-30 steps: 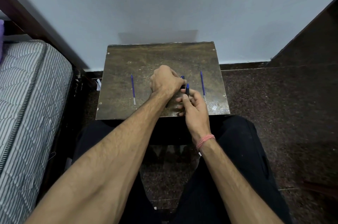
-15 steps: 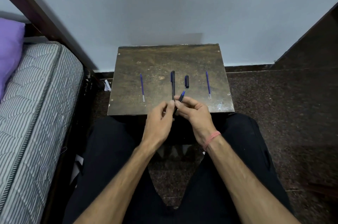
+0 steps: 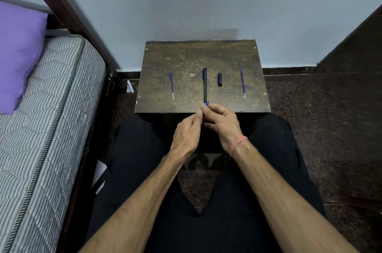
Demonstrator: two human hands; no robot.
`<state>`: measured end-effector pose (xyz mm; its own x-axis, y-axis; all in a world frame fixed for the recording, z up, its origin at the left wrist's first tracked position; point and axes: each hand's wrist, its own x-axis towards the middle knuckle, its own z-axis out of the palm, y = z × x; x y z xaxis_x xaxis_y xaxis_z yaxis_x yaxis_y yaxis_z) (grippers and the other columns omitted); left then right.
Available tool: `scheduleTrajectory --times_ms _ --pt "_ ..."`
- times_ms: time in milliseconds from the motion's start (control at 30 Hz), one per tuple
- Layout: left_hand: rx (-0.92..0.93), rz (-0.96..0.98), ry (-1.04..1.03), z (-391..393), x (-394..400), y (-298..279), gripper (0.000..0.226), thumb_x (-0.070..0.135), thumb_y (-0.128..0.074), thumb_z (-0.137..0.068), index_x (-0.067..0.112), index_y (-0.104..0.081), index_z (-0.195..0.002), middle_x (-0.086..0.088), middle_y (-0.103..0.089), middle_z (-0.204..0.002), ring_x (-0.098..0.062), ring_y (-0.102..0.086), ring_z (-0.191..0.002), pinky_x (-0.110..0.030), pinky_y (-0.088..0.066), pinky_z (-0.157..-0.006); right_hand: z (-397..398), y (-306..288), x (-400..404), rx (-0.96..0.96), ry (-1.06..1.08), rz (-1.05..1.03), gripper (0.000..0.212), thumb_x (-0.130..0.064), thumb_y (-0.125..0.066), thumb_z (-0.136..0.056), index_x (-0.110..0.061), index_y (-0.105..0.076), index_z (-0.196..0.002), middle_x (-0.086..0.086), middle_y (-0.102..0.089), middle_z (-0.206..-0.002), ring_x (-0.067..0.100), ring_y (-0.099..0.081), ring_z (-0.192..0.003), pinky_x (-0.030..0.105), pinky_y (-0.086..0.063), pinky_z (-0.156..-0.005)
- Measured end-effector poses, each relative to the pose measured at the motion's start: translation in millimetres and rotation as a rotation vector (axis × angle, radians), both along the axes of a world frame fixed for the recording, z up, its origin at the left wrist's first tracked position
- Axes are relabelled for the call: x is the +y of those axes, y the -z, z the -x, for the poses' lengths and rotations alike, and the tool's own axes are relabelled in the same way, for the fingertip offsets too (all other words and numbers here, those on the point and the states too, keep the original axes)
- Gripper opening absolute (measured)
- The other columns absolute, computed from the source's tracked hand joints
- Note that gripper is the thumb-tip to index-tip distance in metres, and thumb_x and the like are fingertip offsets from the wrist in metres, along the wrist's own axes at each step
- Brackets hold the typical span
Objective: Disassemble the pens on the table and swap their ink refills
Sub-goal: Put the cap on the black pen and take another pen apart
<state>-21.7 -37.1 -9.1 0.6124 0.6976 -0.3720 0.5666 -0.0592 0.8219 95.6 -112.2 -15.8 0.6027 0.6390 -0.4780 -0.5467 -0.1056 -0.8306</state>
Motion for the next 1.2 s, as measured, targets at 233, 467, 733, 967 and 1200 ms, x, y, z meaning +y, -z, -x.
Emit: scheduleTrajectory --times_ms 233,467,733,967,1200 --pt "-0.084 0.27 -0.078 -10.8 -6.8 -2.6 0.074 0.075 -0.038 -0.111 0.027 -0.042 -0.054 0.013 -0.036 -0.047 -0.005 -0.029 -0.039 -0.025 -0.026 -0.047 -6.1 -1.6 -1.7 0.05 -0.065 -0.045 0.014 -0.021 -0.072 -0.104 -0.02 -0.086 -0.1 -0.008 -0.08 -0.093 0.004 -0.07 -0.083 0.024 -0.054 -0.08" --pt "-0.238 0.413 -0.07 -10.7 -13.0 1.6 0.05 0.058 -0.041 -0.117 0.029 -0.049 -0.077 0.017 -0.041 -0.06 -0.001 -0.032 -0.048 -0.019 -0.029 -0.047 -12.1 -2.8 1.4 0.045 -0.123 -0.125 0.022 -0.033 -0.074 -0.098 -0.016 -0.083 -0.109 -0.001 -0.076 -0.095 0.007 -0.062 -0.073 0.019 -0.055 -0.069" --pt "-0.298 0.192 -0.207 -8.7 -21.0 10.5 0.022 0.025 -0.068 -0.112 0.015 -0.084 -0.124 0.006 -0.075 -0.079 -0.004 -0.061 -0.059 -0.029 -0.065 -0.058 -12.5 -1.9 4.9 -0.006 0.055 -0.047 0.025 -0.033 -0.069 -0.107 -0.011 -0.08 -0.103 -0.003 -0.073 -0.086 0.005 -0.058 -0.063 0.021 -0.053 -0.06" --pt "-0.51 0.938 -0.134 -9.1 -8.3 -6.3 0.026 0.034 -0.059 -0.115 0.013 -0.075 -0.117 0.008 -0.062 -0.08 -0.002 -0.053 -0.055 -0.024 -0.065 -0.064 -27.0 -13.9 4.5 0.259 -0.084 -0.213 0.027 -0.04 -0.06 -0.11 -0.018 -0.075 -0.11 -0.007 -0.065 -0.09 0.006 -0.044 -0.058 0.02 -0.046 -0.05" --pt "-0.419 0.686 -0.131 -10.4 -11.8 1.3 0.029 0.03 -0.058 -0.116 0.008 -0.076 -0.121 0.005 -0.072 -0.089 -0.003 -0.058 -0.058 -0.022 -0.06 -0.058 -23.1 -9.9 4.3 0.08 -0.067 -0.133 0.012 -0.023 -0.073 -0.104 -0.011 -0.075 -0.108 0.008 -0.069 -0.083 0.01 -0.057 -0.06 0.019 -0.046 -0.049"
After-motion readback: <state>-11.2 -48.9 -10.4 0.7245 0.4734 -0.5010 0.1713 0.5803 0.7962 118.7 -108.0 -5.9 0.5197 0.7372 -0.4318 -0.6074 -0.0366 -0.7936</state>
